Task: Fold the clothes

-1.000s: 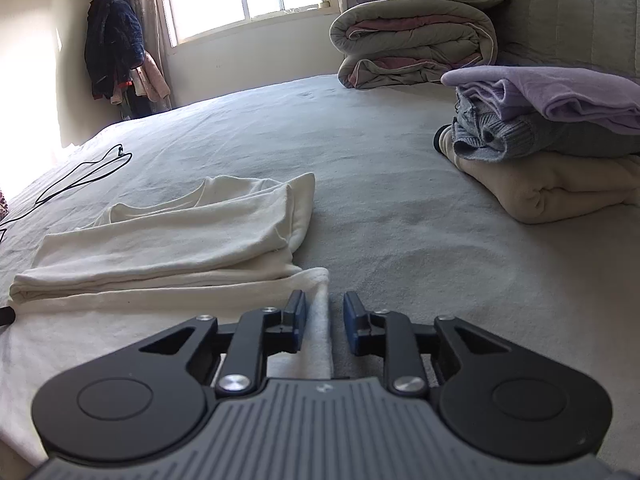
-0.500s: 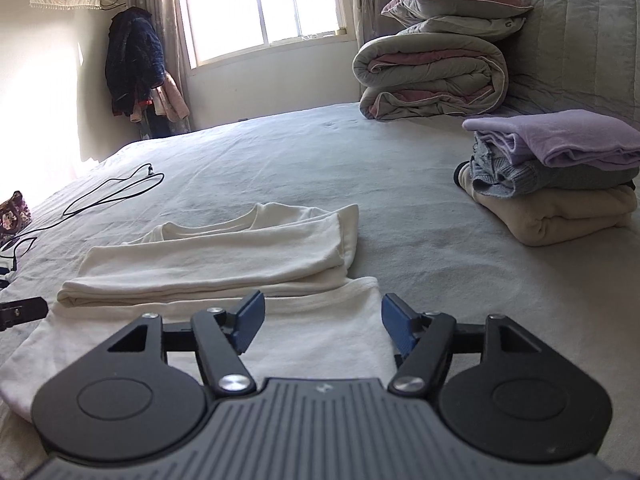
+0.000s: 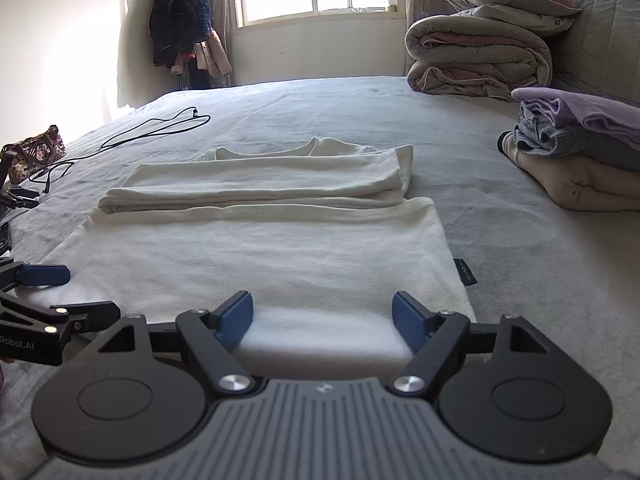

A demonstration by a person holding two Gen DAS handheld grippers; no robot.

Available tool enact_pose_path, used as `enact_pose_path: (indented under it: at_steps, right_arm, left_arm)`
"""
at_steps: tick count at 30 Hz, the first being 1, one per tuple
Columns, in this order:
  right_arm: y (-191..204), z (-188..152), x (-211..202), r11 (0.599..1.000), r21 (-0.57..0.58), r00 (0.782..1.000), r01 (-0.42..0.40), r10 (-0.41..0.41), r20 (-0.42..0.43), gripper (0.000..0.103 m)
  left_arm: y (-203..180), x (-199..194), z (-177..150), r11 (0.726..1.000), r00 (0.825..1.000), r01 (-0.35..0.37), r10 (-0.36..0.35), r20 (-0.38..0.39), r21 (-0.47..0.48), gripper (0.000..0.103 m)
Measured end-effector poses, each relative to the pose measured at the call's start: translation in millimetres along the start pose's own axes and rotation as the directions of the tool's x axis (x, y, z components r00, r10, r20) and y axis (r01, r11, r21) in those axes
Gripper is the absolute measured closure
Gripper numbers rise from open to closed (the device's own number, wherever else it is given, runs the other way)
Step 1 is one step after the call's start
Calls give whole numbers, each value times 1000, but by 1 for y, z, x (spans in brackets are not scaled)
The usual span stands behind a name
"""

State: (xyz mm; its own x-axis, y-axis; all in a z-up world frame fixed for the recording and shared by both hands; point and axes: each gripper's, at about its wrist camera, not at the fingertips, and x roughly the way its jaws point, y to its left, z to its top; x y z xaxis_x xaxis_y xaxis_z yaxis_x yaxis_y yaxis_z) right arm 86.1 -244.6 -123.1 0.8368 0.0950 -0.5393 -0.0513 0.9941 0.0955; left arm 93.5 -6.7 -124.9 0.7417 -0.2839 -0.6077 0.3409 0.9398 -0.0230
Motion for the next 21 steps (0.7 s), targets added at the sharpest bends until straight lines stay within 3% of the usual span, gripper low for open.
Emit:
enact_pose_path:
  at_steps: [6,10,14,21]
  right_arm:
    - [-14,-6,-16,999,6,999,42,-42,0,24]
    - [-27,-6,-27,993,45,994,107,-106,-4,15]
    - [-36,4,-33,990,107,994,93,-98,41,15]
    - [-19,29,-16,998,42,995,55,-59,77,34]
  left_arm:
    - [10,-15,-5,1000,1000,-4,4,-22,24,1]
    - [16,-21,-3,1000,1000,-6,6,-24,23,1]
    - [22,-19,8,1000,1000,-7,7,-6,-3,1]
    - [34,-17,25,999,1000,-7,9,25,-50,1]
